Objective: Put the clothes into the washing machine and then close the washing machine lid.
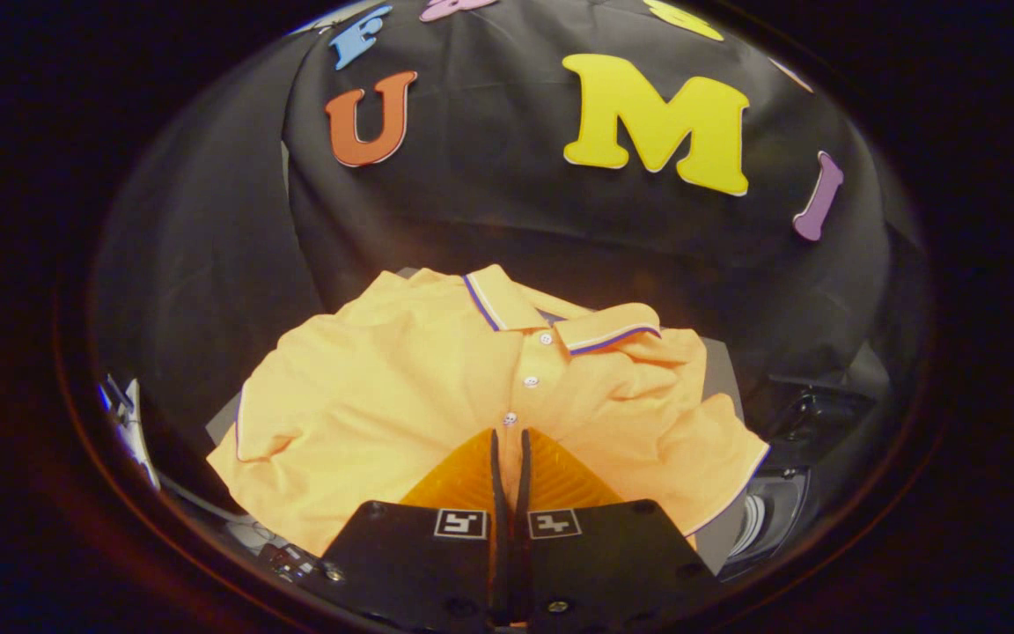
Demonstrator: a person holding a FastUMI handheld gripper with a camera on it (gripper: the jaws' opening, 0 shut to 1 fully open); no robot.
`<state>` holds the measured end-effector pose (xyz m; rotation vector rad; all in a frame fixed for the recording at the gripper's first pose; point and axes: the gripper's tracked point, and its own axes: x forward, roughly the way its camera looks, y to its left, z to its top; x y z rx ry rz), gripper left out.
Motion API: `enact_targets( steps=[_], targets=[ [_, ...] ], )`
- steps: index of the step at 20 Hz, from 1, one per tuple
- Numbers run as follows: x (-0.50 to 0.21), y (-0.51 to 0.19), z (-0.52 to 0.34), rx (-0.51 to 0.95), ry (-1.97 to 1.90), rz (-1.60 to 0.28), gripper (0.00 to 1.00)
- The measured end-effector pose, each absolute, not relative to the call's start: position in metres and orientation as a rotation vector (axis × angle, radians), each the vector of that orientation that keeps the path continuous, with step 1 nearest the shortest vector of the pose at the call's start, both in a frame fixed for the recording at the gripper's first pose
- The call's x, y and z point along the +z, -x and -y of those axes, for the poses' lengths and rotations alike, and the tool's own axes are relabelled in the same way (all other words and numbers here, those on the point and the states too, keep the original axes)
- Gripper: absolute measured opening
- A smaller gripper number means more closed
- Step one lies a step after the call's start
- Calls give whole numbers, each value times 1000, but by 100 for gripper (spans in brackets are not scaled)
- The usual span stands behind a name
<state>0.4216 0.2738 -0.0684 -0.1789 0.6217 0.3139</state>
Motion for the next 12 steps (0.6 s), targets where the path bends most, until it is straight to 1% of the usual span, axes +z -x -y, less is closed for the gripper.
enact_targets(
  steps=[2, 7, 12],
  targets=[
    [-48, -424, -274, 330, 142, -581, 4],
    [29, -428, -277, 384, 101, -461, 4],
    [93, -425, -273, 406, 66, -365, 4]
  ],
)
